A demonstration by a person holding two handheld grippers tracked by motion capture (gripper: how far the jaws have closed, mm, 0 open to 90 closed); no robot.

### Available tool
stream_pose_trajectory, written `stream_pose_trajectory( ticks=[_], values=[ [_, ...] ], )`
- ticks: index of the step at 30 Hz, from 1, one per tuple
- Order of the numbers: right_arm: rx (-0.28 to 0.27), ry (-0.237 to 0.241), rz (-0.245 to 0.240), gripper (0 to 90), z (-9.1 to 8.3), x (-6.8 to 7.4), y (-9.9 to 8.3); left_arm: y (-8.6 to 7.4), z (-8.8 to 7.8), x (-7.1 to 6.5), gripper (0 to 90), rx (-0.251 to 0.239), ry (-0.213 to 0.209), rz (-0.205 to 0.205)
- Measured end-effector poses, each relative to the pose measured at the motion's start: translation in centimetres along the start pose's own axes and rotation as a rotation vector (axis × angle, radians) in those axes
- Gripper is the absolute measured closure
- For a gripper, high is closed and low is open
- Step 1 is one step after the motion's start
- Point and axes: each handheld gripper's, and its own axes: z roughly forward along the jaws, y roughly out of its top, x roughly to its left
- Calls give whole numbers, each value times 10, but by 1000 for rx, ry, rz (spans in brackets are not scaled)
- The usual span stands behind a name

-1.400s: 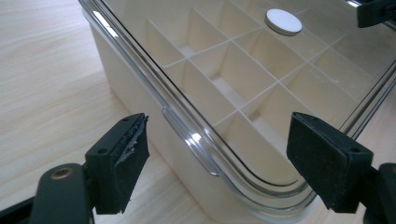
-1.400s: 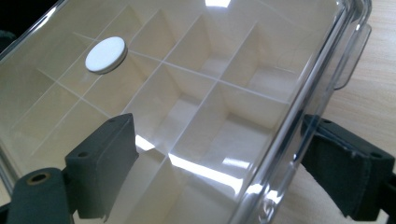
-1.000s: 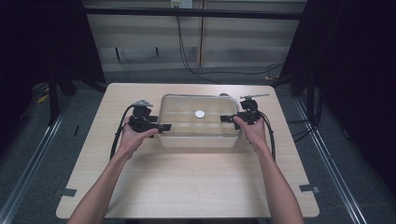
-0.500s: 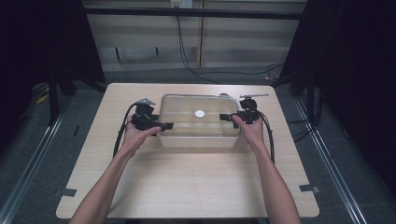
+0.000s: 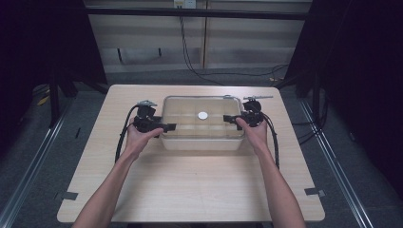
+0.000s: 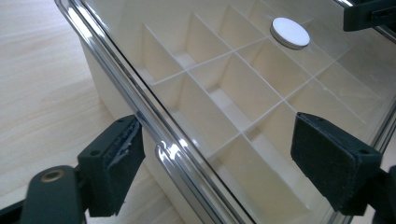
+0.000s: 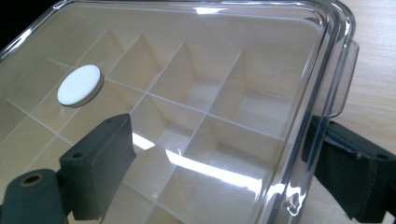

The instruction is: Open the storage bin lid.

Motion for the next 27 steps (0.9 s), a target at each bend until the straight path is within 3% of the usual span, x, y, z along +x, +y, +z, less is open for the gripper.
stream_pose_trajectory(
  ticks=[5, 9, 14, 24, 27],
  values=[
    [-22, 19, 18, 135, -3, -3, -3, 0, -3, 2, 238, -14, -2, 8],
    [-18, 20, 20, 107, -3, 0, -4, -1, -3, -1, 246, -31, 12, 17],
    [-32, 48, 47, 136, -7, -4, -6, -3, -5, -1, 260, -46, 8, 14],
    [-41, 21, 42, 153, -8, 0, -10, -8, -6, 1, 279, -69, -8, 1],
    [-43, -9, 33, 148, -10, 4, -10, -9, -7, 0, 278, -72, -7, -3]
  ],
)
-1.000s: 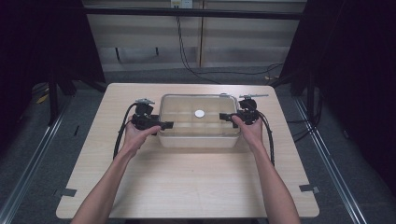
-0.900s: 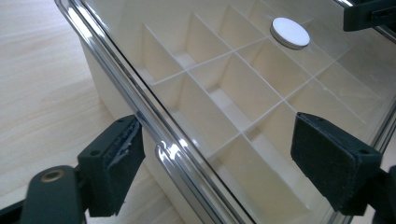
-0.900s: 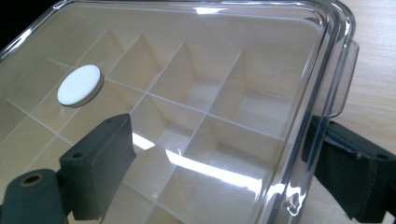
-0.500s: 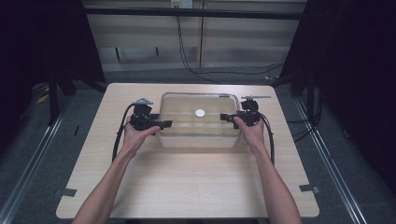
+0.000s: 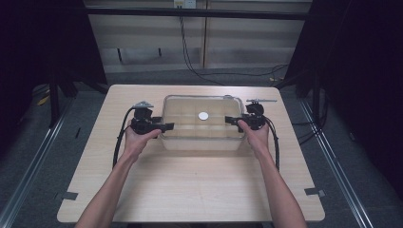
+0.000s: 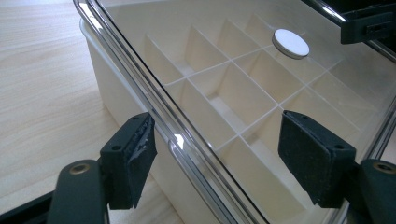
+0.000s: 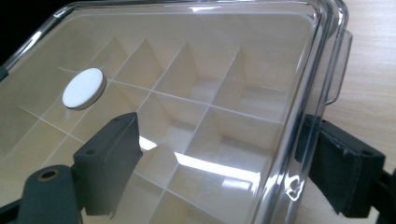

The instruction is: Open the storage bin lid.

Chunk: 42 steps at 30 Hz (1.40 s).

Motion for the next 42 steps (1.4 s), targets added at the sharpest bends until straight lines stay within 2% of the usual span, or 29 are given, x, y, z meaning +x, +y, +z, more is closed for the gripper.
stream_pose_trajectory(
  ticks=[4, 8, 11, 15, 19, 22, 26, 31, 34, 37, 39, 42],
  values=[
    [-13, -10, -12, 153, -6, 4, 0, 0, -2, -2, 281, -3, 4, 12],
    [-36, 6, -5, 174, -11, 4, -2, -1, -5, -2, 309, -12, 0, 18],
    [-78, 21, 6, 236, -16, 3, -3, -2, -8, -2, 344, -25, 2, 25],
    [-135, 111, 44, 261, -27, -3, -3, -1, -12, -3, 377, -39, 9, 38],
    [-140, 121, 34, 279, -32, -2, -2, -1, -16, -4, 426, -62, 12, 38],
    [-141, 119, 23, 347, -35, -1, -2, -1, -19, -3, 431, -67, 15, 38],
    [-139, 123, 22, 420, -37, -4, -4, 0, -22, -3, 464, -74, -1, 39],
    [-149, 126, 30, 456, -40, -5, -6, 1, -24, -6, 502, -82, -11, 50],
    [-162, 138, 25, 480, -43, -3, -5, 2, -26, -8, 511, -94, -37, 44],
    [-175, 129, 12, 526, -47, 2, -3, 3, -29, -10, 535, -96, -39, 48],
    [-184, 142, 16, 554, -50, 1, -2, 3, -31, -10, 549, -103, -42, 50],
    [-186, 139, 6, 567, -54, 2, -2, 5, -34, -12, 575, -121, -41, 53]
  ],
)
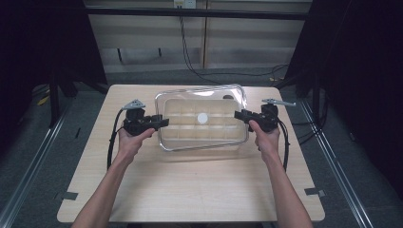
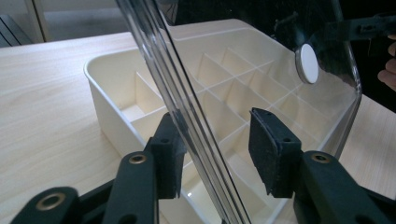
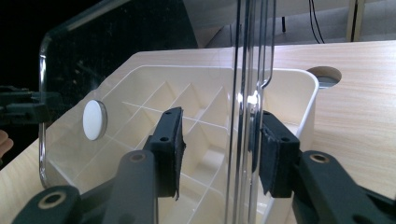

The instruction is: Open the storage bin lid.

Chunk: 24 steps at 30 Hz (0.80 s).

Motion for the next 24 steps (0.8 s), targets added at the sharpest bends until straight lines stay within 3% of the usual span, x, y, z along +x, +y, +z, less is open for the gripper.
stream_pose_trajectory(
  ticks=[15, 24],
  values=[
    [-17, 34, -20, 601, -22, 12, 1, 5, -18, -10, 680, -28, -12, 21],
    [-27, 50, -21, 602, -30, 17, -3, 6, -26, -17, 693, -34, -23, 33]
  ],
)
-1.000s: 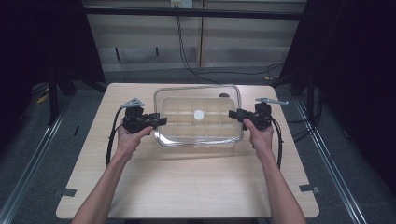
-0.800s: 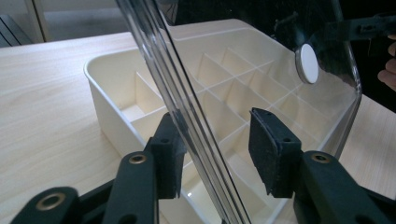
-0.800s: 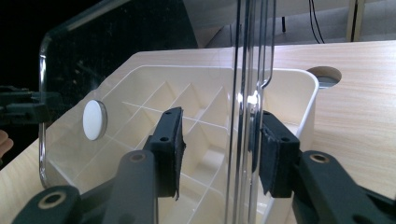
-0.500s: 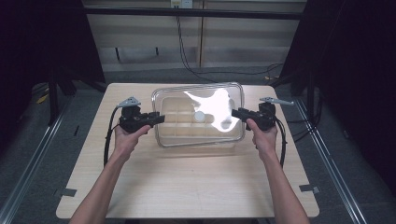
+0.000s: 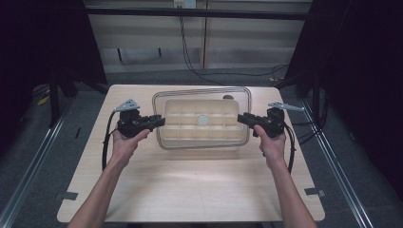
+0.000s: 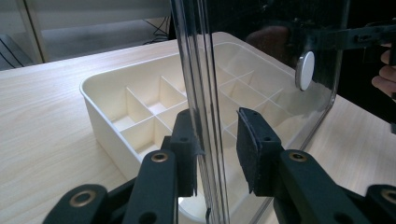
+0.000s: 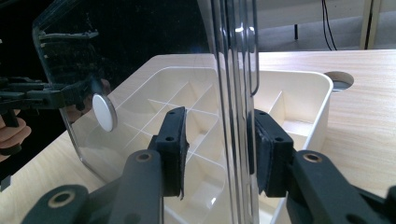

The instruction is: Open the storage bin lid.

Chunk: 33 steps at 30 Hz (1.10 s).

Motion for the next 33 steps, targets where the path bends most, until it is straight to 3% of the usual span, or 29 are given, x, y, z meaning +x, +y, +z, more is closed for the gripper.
stream_pose_trajectory(
  ticks=[18, 33],
  values=[
    [-7, -1, -17, 615, -13, 6, -2, 1, -4, -9, 693, -10, -6, 17],
    [1, 18, -44, 623, -24, 18, 0, 2, -18, -19, 692, -7, 1, 38]
  ],
)
